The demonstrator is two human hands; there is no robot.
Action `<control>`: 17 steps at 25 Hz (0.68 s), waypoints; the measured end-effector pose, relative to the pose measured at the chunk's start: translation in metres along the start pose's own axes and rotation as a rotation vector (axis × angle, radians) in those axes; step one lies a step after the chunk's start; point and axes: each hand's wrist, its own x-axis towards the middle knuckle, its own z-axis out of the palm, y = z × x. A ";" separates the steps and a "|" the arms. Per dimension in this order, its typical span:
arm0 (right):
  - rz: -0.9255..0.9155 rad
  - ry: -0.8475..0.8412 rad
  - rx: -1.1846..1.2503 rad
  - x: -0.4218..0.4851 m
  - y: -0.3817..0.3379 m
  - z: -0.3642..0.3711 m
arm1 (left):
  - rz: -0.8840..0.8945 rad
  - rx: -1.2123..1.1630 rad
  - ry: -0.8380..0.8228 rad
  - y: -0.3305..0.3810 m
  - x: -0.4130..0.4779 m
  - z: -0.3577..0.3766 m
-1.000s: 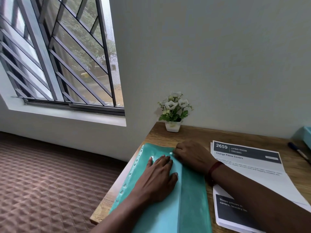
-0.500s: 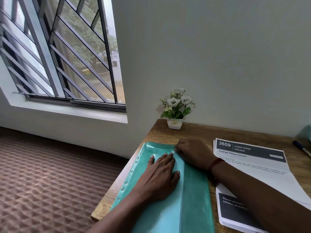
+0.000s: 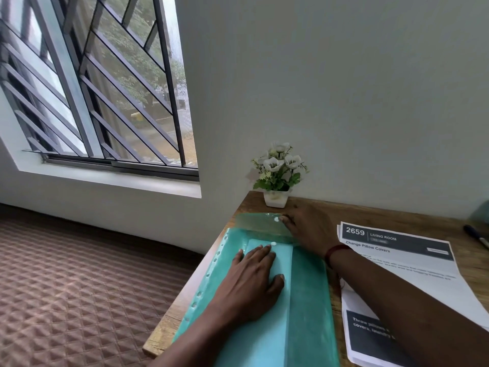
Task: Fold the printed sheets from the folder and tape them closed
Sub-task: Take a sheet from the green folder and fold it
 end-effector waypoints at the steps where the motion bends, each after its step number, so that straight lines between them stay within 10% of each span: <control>1: 0.009 0.028 -0.061 0.001 0.000 0.003 | -0.012 -0.007 0.010 0.000 0.000 -0.001; 6: -0.028 0.006 -0.223 -0.001 -0.010 0.011 | -0.249 -0.072 0.125 0.001 -0.001 -0.004; 17: 0.176 -0.522 0.258 0.018 -0.012 -0.004 | -0.671 -0.053 0.183 -0.010 0.017 -0.023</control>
